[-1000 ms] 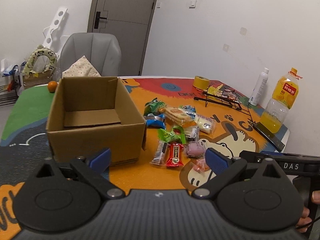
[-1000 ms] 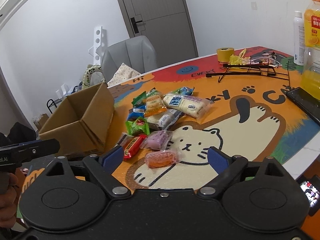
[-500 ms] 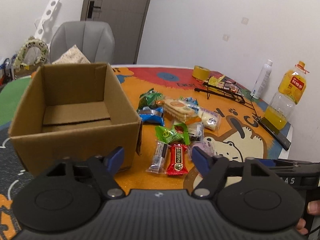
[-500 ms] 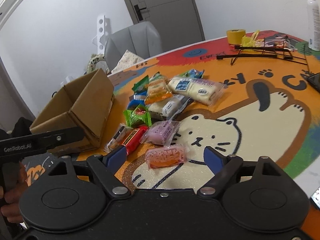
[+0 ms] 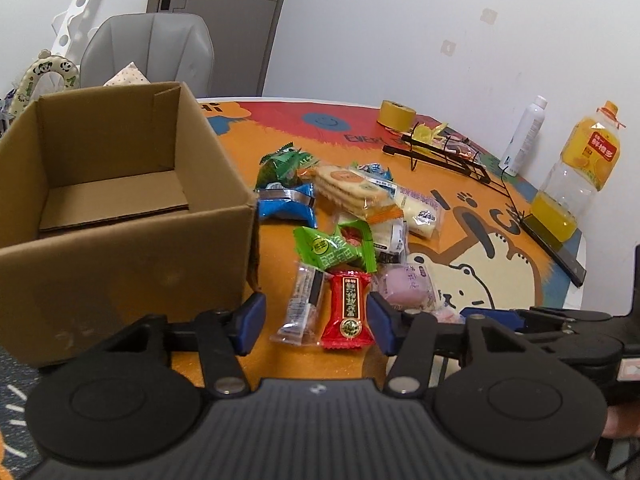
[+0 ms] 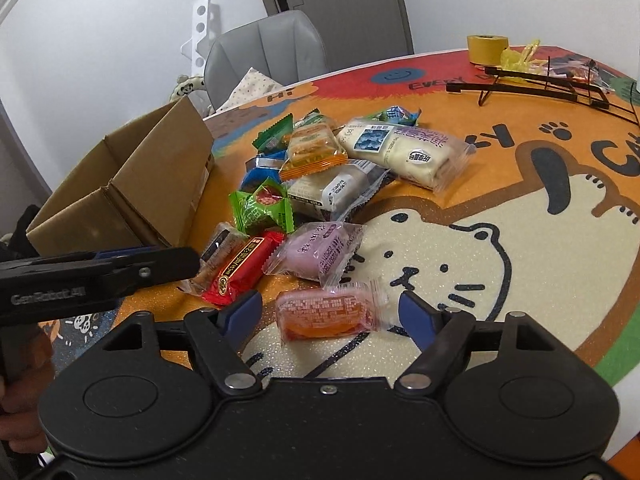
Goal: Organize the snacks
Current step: 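Grasp the pink wrapped snack with the right tool while the left tool grasps the white stick packet, then carry both held snacks over the cardboard box and open both tools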
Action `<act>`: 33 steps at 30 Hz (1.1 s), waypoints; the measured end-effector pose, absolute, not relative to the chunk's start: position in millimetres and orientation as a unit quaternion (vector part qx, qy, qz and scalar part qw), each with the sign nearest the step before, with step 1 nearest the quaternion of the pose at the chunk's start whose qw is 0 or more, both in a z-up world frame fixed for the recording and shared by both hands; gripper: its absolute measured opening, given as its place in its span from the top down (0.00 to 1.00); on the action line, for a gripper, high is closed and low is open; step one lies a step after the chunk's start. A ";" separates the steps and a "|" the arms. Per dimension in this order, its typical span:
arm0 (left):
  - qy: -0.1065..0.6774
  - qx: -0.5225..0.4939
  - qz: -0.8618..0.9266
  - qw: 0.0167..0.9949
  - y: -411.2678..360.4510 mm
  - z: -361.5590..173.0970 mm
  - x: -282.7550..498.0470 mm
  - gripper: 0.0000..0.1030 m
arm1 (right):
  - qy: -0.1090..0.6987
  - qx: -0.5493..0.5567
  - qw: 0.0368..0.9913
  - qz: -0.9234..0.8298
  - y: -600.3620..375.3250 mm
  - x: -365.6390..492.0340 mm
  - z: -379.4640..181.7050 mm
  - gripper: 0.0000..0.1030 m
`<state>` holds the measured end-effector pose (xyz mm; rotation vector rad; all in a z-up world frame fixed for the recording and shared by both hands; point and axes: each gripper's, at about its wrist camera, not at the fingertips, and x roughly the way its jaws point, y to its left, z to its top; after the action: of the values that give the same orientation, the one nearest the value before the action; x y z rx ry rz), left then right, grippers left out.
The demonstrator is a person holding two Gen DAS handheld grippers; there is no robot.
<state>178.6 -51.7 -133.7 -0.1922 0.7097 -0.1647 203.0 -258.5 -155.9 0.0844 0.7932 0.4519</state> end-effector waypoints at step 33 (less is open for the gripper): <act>0.278 -0.074 -0.084 0.954 -62.6 -81.0 143.3 0.85 | 0.314 0.021 0.925 0.212 -247.1 183.8 -103.4 0.55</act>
<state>143.3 -62.6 -81.0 -0.1496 0.5645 -0.1711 183.8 -247.1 -103.4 0.0427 0.6445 0.4341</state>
